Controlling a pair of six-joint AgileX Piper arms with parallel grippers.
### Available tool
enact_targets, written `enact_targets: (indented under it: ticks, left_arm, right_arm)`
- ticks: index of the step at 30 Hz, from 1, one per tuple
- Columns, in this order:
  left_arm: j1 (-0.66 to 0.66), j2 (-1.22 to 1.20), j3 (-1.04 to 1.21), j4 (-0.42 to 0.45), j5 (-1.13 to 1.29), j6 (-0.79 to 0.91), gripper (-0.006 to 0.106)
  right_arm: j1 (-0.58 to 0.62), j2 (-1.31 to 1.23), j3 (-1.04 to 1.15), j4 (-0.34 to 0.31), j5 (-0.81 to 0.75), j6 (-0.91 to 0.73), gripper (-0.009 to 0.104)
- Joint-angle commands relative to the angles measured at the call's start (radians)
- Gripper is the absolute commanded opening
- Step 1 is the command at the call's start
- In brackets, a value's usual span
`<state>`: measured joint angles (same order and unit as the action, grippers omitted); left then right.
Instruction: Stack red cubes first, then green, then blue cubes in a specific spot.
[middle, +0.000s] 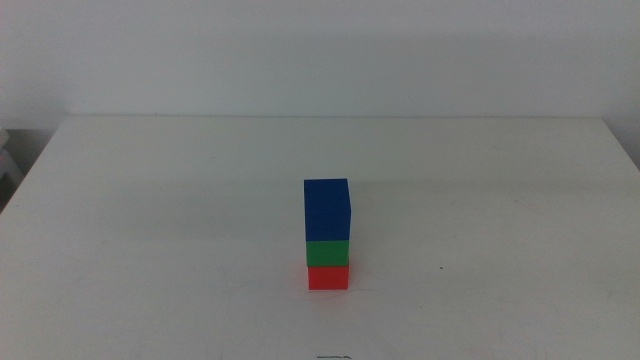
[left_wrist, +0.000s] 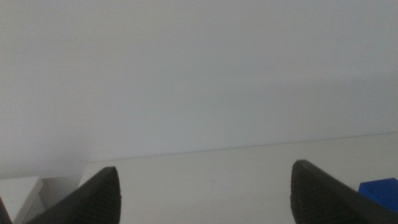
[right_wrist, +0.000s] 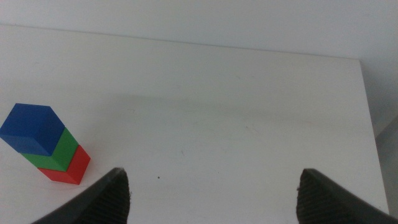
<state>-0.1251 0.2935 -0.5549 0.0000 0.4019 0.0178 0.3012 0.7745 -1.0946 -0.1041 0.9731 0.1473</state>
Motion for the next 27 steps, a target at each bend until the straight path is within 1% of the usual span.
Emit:
enact_targets:
  ticks: [1, 5, 7, 9, 11, 15, 17, 20, 24, 27]
  left_arm:
    - [-0.001, 0.009, -0.023, 0.000, -0.079, -0.013, 0.094]
    - [-0.001, 0.000, -0.022, 0.000, -0.068, -0.013, 0.094]
    - [-0.001, -0.011, -0.018, 0.000, -0.070, -0.013, 0.094]
    - [-0.001, -0.028, 0.000, 0.000, -0.075, -0.013, 0.094]
    - [-0.001, -0.062, 0.033, 0.000, -0.077, -0.013, 0.094]
    - [0.001, -0.168, 0.161, -0.006, -0.083, -0.013, 0.094]
    - [0.001, -0.219, 0.229, -0.008, -0.083, -0.013, 0.094]
    - [0.001, -0.267, 0.300, -0.031, -0.086, -0.013, 0.094]
    - [0.001, -0.299, 0.364, -0.047, -0.107, -0.013, 0.094]
    - [0.001, -0.322, 0.409, -0.047, -0.158, -0.013, 0.094]
  right_arm:
    - [-0.006, 0.000, -0.023, -0.021, -0.070, -0.013, 0.090]
    - [-0.006, -0.008, 0.005, -0.029, -0.080, -0.013, 0.090]
    - [-0.006, -0.032, 0.044, -0.037, -0.117, -0.013, 0.090]
    - [-0.007, -0.067, 0.114, -0.055, -0.214, -0.013, 0.090]
    - [-0.007, -0.104, 0.207, -0.074, -0.359, -0.013, 0.090]
    - [-0.008, -0.219, 0.427, -0.077, -0.657, -0.013, 0.090]
    - [-0.033, -0.284, 0.525, -0.075, -0.726, -0.013, 0.090]
    - [-0.125, -0.393, 0.670, -0.064, -0.740, -0.013, 0.090]
    - [-0.263, -0.524, 0.830, -0.007, -0.742, -0.013, 0.090]
    - [-0.325, -0.621, 0.918, -0.010, -0.746, -0.013, 0.090]
